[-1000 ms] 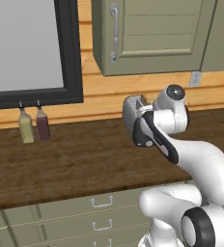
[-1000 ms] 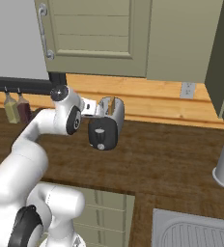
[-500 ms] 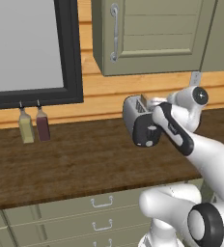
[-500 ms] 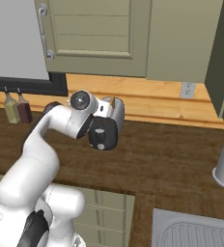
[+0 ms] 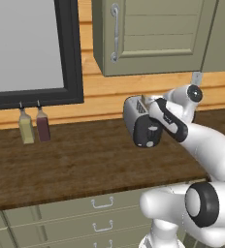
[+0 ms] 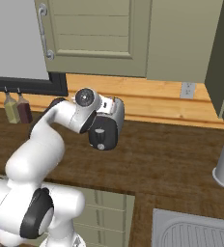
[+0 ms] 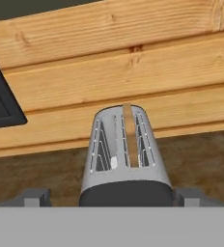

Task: Start the toaster. Once the lever pops up, take the bread to the plate on the dining counter.

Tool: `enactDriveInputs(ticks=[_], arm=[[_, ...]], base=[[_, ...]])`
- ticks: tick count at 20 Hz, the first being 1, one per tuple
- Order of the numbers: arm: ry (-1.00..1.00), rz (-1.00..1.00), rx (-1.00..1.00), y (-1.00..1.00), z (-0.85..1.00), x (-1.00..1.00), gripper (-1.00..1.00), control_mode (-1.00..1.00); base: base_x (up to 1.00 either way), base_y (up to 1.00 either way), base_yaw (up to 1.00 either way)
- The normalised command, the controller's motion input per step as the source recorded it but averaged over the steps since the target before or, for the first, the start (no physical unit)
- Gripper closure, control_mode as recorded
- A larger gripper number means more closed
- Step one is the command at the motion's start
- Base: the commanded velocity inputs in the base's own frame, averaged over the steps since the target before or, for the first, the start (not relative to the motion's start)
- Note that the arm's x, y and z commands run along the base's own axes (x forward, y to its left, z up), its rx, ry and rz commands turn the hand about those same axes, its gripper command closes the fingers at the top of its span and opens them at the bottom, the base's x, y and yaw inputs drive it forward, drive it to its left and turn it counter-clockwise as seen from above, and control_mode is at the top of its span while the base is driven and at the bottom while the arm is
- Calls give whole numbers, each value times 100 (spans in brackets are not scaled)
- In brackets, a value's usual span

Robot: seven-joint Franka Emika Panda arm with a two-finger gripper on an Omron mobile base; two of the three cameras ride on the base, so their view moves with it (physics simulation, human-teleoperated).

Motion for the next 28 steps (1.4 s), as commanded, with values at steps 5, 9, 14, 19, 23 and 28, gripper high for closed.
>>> enactDriveInputs(ticks=[5, 9, 14, 19, 23, 28], arm=[[2, -2, -10, -4, -10, 22, -100, -100], [10, 0, -14, -16, -20, 24, -100, -100], [2, 0, -9, -3, -21, 26, -100, -100], [2, 2, 0, -6, 0, 32, -100, -100], [6, 0, 0, 0, -3, 39, -100, -100], [1, 0, 0, 0, -3, 42, -100, -100]], base=[[0, 0, 0], [0, 0, 0], [0, 0, 0], [0, 0, 0], [0, 0, 0], [0, 0, 0]])
